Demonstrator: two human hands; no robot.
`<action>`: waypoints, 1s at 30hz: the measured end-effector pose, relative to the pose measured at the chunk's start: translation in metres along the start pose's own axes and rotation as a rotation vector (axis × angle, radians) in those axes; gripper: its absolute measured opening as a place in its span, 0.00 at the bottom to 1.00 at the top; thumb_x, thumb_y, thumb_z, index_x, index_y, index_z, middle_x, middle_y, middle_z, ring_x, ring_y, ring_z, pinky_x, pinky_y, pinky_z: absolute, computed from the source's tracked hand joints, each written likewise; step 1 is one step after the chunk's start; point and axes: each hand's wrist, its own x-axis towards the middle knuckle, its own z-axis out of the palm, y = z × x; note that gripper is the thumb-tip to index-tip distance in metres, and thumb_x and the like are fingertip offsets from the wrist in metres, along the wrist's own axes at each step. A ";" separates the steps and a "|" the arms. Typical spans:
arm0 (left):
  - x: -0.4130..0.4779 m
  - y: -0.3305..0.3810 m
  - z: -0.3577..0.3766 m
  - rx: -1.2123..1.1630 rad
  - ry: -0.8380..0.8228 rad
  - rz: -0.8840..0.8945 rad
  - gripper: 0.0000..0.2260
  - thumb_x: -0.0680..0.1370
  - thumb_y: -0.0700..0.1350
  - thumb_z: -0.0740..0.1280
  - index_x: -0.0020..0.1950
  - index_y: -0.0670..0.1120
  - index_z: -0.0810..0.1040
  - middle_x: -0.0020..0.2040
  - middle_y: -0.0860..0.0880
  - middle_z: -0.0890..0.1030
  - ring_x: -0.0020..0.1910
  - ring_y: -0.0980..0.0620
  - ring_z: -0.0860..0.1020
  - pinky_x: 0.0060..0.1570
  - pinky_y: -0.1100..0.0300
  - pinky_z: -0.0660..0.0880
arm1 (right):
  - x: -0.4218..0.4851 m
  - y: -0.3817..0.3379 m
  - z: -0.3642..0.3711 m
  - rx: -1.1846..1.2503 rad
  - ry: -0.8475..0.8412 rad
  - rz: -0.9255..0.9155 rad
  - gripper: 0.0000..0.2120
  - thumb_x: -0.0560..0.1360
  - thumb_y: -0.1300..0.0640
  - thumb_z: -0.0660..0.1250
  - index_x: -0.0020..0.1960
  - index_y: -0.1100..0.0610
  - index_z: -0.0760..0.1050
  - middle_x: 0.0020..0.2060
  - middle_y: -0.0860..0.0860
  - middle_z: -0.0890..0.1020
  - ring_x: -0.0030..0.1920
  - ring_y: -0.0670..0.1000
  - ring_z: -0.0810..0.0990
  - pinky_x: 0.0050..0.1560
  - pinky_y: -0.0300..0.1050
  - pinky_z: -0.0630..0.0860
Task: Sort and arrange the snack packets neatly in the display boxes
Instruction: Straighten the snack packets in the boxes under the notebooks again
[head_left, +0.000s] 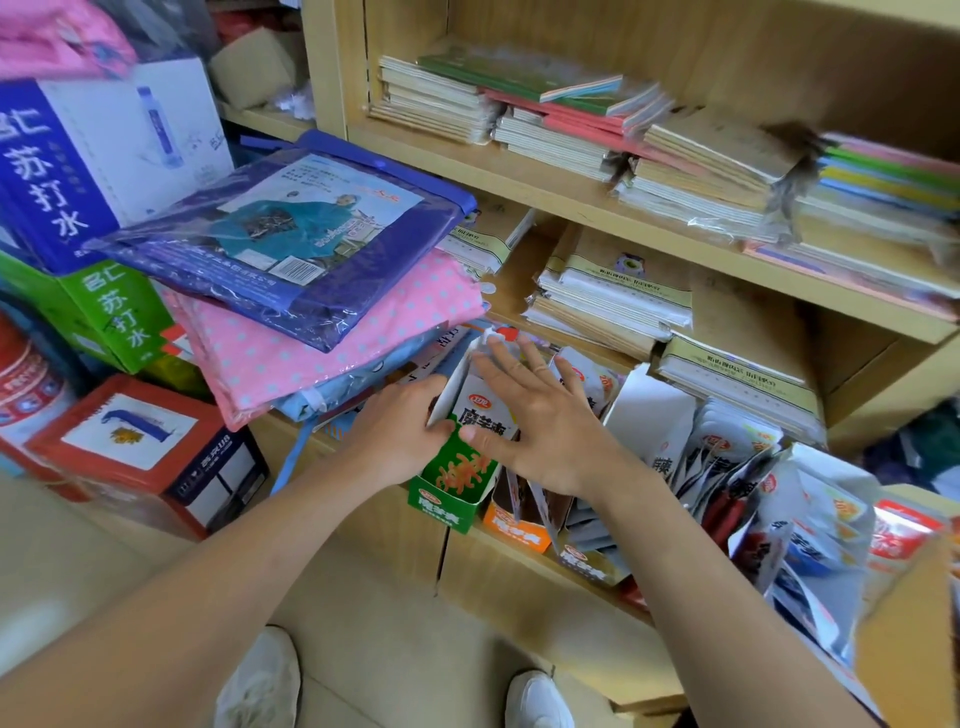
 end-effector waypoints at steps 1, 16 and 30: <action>0.001 -0.002 0.000 0.004 0.000 0.000 0.08 0.78 0.48 0.69 0.50 0.45 0.75 0.37 0.47 0.78 0.36 0.46 0.77 0.35 0.51 0.72 | -0.001 0.001 -0.001 0.003 0.019 0.005 0.43 0.72 0.25 0.43 0.82 0.45 0.44 0.80 0.42 0.40 0.79 0.47 0.32 0.77 0.56 0.30; 0.006 0.003 0.014 0.121 0.130 -0.039 0.07 0.80 0.43 0.65 0.43 0.45 0.71 0.31 0.51 0.68 0.36 0.40 0.72 0.35 0.51 0.65 | -0.044 0.024 -0.027 0.375 0.338 0.112 0.17 0.81 0.54 0.67 0.68 0.56 0.77 0.67 0.51 0.77 0.69 0.49 0.72 0.70 0.46 0.68; -0.010 0.033 -0.021 -0.060 0.174 0.218 0.22 0.70 0.47 0.69 0.64 0.54 0.79 0.57 0.55 0.77 0.58 0.51 0.76 0.50 0.50 0.78 | -0.075 -0.013 -0.044 0.129 -0.052 0.159 0.25 0.67 0.41 0.78 0.58 0.48 0.75 0.45 0.43 0.76 0.46 0.47 0.76 0.45 0.47 0.73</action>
